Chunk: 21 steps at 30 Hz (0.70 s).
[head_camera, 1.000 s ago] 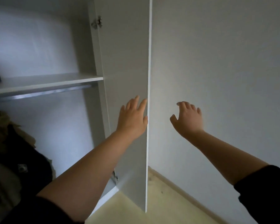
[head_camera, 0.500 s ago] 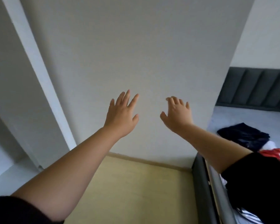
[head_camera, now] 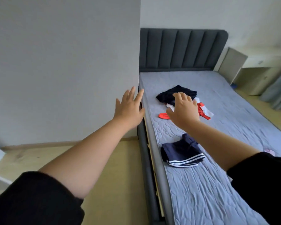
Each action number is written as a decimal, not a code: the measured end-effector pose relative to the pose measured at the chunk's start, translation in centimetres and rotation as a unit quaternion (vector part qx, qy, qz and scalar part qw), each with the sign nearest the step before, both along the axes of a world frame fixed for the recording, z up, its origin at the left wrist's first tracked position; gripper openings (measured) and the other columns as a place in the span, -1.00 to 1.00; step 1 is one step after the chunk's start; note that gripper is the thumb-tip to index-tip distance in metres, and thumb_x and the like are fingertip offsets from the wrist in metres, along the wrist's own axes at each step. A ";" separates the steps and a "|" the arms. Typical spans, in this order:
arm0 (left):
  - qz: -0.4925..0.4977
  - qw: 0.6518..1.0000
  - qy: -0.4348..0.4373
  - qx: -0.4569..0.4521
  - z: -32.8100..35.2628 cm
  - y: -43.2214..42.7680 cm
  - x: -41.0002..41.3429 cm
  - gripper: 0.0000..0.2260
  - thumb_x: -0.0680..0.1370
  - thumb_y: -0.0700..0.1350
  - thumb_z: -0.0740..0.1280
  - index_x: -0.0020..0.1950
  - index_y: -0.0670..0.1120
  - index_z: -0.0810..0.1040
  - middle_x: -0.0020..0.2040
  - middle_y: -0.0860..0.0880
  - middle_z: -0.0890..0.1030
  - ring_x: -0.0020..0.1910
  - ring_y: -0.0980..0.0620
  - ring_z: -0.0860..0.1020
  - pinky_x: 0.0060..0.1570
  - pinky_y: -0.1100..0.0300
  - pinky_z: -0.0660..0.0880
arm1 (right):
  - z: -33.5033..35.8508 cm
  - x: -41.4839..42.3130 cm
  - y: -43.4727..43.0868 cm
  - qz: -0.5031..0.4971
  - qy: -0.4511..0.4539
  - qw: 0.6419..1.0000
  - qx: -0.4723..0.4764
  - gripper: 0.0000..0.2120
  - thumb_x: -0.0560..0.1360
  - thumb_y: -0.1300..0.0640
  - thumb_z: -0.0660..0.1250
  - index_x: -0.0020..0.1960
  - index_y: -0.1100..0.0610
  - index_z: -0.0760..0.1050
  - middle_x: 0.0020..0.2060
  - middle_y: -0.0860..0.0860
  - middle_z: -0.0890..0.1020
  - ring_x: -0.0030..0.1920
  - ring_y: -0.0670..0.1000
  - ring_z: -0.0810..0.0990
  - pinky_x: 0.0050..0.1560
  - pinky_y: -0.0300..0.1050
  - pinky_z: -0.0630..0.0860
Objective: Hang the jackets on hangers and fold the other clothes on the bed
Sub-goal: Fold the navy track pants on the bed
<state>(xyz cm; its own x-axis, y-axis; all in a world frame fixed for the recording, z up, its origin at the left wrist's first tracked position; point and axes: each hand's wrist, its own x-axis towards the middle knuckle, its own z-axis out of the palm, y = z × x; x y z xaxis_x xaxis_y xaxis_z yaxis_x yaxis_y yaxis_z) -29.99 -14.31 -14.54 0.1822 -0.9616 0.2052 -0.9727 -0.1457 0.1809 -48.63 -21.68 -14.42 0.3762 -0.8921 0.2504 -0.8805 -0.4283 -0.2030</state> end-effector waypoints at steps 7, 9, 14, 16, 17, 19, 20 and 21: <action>-0.060 0.995 0.024 0.073 -8.7 -7.4 -4.5 -0.42 0.61 0.07 0.11 0.56 0.06 -0.08 0.57 -0.04 -0.09 0.53 -0.07 -0.04 0.39 -0.24 0.10 | -8.6 -4.9 -5.1 -0.067 0.040 0.995 0.056 -0.51 0.52 0.01 0.24 0.39 0.16 0.28 0.34 0.09 0.39 0.36 0.16 0.31 0.43 0.20 0.11; -0.072 0.992 0.046 0.091 -11.8 -9.2 -5.1 -0.42 0.60 0.06 0.11 0.56 0.07 -0.07 0.57 -0.04 -0.07 0.53 -0.07 -0.02 0.38 -0.24 0.11 | -12.1 -5.4 -5.9 -0.090 0.046 0.992 0.077 -0.53 0.52 0.02 0.23 0.37 0.17 0.29 0.33 0.10 0.39 0.36 0.15 0.30 0.44 0.21 0.10; -0.071 0.980 0.101 0.155 -21.1 -12.0 -6.5 -0.43 0.60 0.04 0.14 0.56 0.07 -0.03 0.57 -0.02 -0.05 0.52 -0.05 -0.01 0.38 -0.24 0.11 | -21.7 -6.8 -7.4 -0.123 0.060 0.976 0.170 -0.55 0.52 0.03 0.21 0.36 0.16 0.29 0.33 0.09 0.38 0.36 0.16 0.29 0.43 0.19 0.11; -0.057 0.975 0.124 0.176 -25.4 -12.8 -7.4 -0.44 0.61 0.03 0.14 0.56 0.08 -0.02 0.57 -0.02 -0.03 0.52 -0.04 0.01 0.38 -0.21 0.13 | -26.1 -7.5 -8.3 -0.122 0.069 0.970 0.198 -0.52 0.53 0.02 0.20 0.39 0.16 0.26 0.35 0.08 0.36 0.38 0.15 0.28 0.44 0.19 0.09; -0.048 0.971 0.137 0.190 -27.8 -13.0 -7.8 -0.44 0.61 0.03 0.13 0.56 0.08 -0.02 0.57 -0.01 -0.03 0.52 -0.04 0.02 0.39 -0.20 0.13 | -28.5 -7.8 -8.8 -0.117 0.078 0.967 0.213 -0.51 0.53 0.02 0.20 0.40 0.16 0.25 0.36 0.07 0.35 0.38 0.15 0.27 0.44 0.18 0.08; -0.036 0.963 0.153 0.221 -32.5 -13.4 -8.8 -0.45 0.62 0.03 0.12 0.55 0.09 -0.03 0.57 -0.01 -0.03 0.52 -0.04 0.03 0.41 -0.17 0.12 | -33.1 -8.9 -9.6 -0.107 0.098 0.961 0.235 -0.53 0.53 0.02 0.20 0.39 0.15 0.26 0.35 0.07 0.36 0.36 0.15 0.30 0.43 0.16 0.10; -0.031 0.959 0.161 0.233 -34.8 -13.8 -9.3 -0.45 0.62 0.03 0.13 0.55 0.08 -0.03 0.57 -0.01 -0.02 0.52 -0.04 0.04 0.42 -0.15 0.13 | -35.4 -9.5 -10.1 -0.104 0.104 0.959 0.243 -0.54 0.52 0.02 0.20 0.37 0.15 0.27 0.33 0.06 0.37 0.35 0.14 0.31 0.42 0.14 0.13; -0.021 0.953 0.180 0.241 -37.1 -14.2 -9.9 -0.45 0.61 0.02 0.14 0.55 0.08 -0.02 0.57 -0.02 0.00 0.52 -0.05 0.06 0.42 -0.13 0.15 | -37.7 -10.2 -10.6 -0.103 0.108 0.956 0.252 -0.55 0.52 0.02 0.20 0.36 0.14 0.27 0.32 0.06 0.37 0.35 0.13 0.32 0.40 0.12 0.15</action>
<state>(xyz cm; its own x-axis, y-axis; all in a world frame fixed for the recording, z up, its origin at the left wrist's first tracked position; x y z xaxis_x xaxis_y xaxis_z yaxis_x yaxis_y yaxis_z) -39.89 -28.54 -51.60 0.1158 -0.9365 -0.3311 -0.8673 -0.2578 0.4258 -58.83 -32.30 -52.13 0.1740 -0.9394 -0.2954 -0.9804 -0.1371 -0.1414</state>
